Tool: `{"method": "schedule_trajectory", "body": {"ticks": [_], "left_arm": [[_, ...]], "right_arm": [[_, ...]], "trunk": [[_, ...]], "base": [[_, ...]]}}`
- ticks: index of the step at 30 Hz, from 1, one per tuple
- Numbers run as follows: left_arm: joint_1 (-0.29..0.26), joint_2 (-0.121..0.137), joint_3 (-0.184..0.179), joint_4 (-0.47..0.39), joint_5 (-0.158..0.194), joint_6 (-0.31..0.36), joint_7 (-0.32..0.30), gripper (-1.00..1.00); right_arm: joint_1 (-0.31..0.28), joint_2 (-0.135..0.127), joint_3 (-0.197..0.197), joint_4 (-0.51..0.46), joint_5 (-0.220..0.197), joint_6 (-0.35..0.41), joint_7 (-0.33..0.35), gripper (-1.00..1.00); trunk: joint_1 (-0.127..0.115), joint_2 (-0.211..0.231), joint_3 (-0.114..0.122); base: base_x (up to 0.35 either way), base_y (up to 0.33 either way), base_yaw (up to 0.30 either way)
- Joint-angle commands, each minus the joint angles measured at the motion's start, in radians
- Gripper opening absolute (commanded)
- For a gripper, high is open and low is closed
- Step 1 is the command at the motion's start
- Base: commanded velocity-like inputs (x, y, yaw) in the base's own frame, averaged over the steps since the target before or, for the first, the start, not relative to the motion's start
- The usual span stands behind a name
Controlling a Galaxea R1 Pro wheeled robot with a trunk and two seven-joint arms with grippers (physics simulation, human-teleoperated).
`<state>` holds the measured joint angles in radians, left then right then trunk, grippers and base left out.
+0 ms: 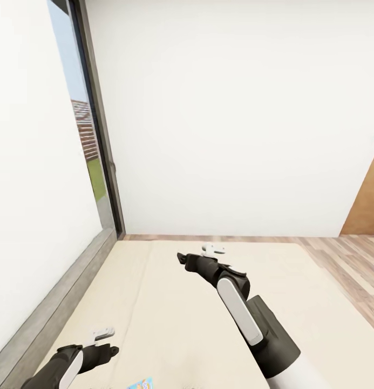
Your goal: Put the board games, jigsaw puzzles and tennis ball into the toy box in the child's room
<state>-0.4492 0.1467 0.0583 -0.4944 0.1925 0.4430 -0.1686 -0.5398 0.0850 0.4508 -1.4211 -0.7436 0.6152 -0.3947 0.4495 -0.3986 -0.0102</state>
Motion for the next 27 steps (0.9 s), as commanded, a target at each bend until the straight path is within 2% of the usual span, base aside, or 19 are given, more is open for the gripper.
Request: {"method": "schedule_trajectory", "body": {"ticks": [1,6,10,15,19,27], "left_arm": [[0.0,0.0,0.005,-0.001,0.004,0.008,-0.005,1.0],[-0.001,0.0,0.007,-0.001,0.007,0.029,-0.045,1.0],[-0.004,0.003,0.006,-0.004,0.007,0.075,-0.097,1.0],[-0.037,0.008,0.008,-0.007,0.006,0.147,-0.176,1.0],[-0.061,0.011,0.009,-0.007,0.005,0.17,-0.226,1.0],[-0.077,0.014,0.018,-0.006,0.006,0.185,-0.26,1.0]], "right_arm": [[-0.001,0.0,0.001,-0.002,-0.011,0.002,-0.01,1.0],[-0.001,0.0,0.0,-0.004,-0.011,0.015,-0.011,1.0],[-0.001,0.001,-0.001,-0.012,-0.011,0.041,-0.011,1.0],[-0.001,0.003,-0.001,-0.035,-0.011,0.068,-0.011,1.0],[0.0,0.004,0.0,-0.048,-0.012,0.077,-0.011,1.0],[0.0,0.006,0.001,-0.055,-0.013,0.083,-0.012,1.0]], "trunk": [[0.0,-0.001,-0.003],[0.0,-0.001,-0.011],[0.0,-0.001,-0.018],[0.0,-0.001,-0.026],[0.0,-0.001,-0.033],[0.0,-0.001,-0.046]], "base": [[0.0,0.0,0.0],[0.0,0.0,0.0],[0.0,0.0,0.0],[0.0,0.0,0.0],[0.0,0.0,0.0],[0.0,0.0,0.0]]}}
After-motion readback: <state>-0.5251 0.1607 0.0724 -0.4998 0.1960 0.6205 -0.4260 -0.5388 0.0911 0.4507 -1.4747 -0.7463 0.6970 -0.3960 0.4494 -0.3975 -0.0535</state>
